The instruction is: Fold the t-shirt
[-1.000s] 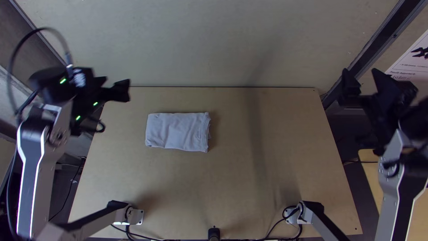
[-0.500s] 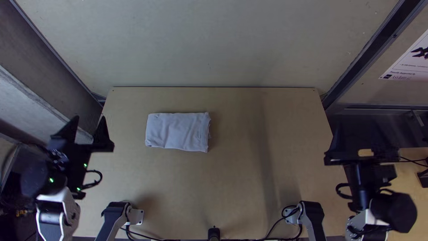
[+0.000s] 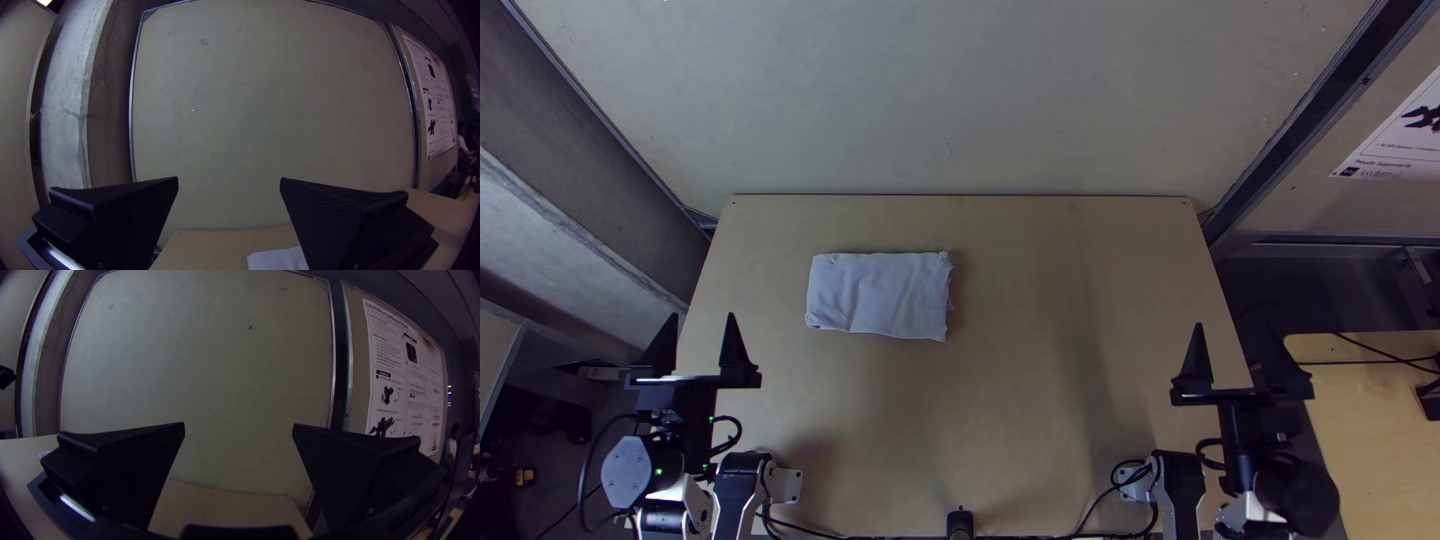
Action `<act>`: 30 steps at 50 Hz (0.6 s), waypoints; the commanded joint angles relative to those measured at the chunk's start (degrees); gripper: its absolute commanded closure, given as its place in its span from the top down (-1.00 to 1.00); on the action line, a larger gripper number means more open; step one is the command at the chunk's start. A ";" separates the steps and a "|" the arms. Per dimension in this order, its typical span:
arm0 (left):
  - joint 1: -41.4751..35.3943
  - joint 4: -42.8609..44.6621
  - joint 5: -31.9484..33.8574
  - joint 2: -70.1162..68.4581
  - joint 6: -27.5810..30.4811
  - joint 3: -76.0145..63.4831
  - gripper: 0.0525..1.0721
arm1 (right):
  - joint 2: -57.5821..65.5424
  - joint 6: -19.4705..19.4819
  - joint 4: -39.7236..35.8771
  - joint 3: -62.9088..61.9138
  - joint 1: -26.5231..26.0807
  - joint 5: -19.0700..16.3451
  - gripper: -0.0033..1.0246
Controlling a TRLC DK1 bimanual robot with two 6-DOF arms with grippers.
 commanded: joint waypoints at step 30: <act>1.27 8.21 0.01 -1.78 6.57 -26.41 0.92 | -0.30 1.50 12.63 -30.00 -0.08 0.56 0.93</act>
